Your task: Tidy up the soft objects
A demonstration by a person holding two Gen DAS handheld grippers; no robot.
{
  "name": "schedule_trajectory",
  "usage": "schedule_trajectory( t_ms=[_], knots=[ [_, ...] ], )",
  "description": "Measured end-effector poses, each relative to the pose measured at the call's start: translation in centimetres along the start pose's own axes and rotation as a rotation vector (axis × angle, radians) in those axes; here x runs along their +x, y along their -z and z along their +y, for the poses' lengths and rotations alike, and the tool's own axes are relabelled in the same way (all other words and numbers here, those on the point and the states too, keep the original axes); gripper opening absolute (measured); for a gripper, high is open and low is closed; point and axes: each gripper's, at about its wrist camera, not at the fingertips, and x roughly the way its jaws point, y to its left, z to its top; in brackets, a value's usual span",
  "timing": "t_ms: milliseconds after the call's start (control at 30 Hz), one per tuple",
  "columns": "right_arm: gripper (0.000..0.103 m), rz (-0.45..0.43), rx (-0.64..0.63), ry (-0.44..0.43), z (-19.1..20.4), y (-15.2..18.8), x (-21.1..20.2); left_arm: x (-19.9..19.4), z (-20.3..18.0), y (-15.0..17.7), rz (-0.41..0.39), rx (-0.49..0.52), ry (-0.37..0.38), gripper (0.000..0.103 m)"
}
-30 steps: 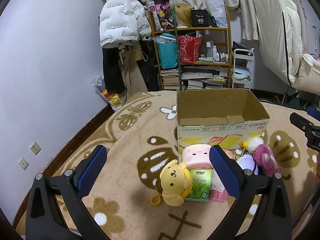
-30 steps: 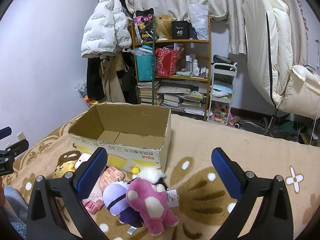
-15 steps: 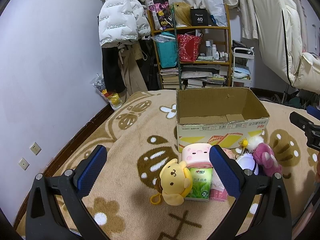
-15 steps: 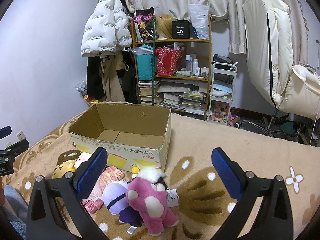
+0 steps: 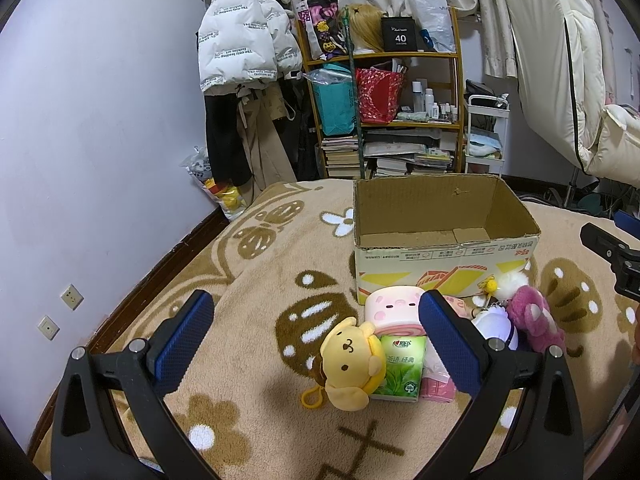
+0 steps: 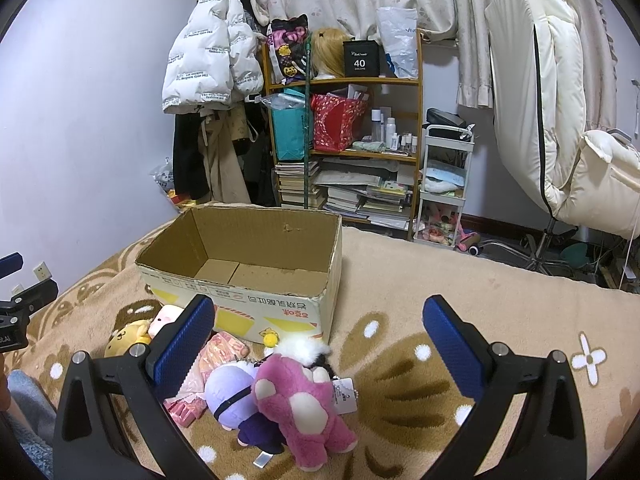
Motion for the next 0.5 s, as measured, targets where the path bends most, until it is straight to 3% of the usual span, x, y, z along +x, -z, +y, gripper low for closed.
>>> schedule_trajectory(
  t_ms=[500],
  knots=[
    [0.103, 0.002, 0.001, 0.0, 0.05, 0.1, 0.0, 0.02, -0.16, 0.18, 0.004, 0.002, -0.001, 0.101]
  ],
)
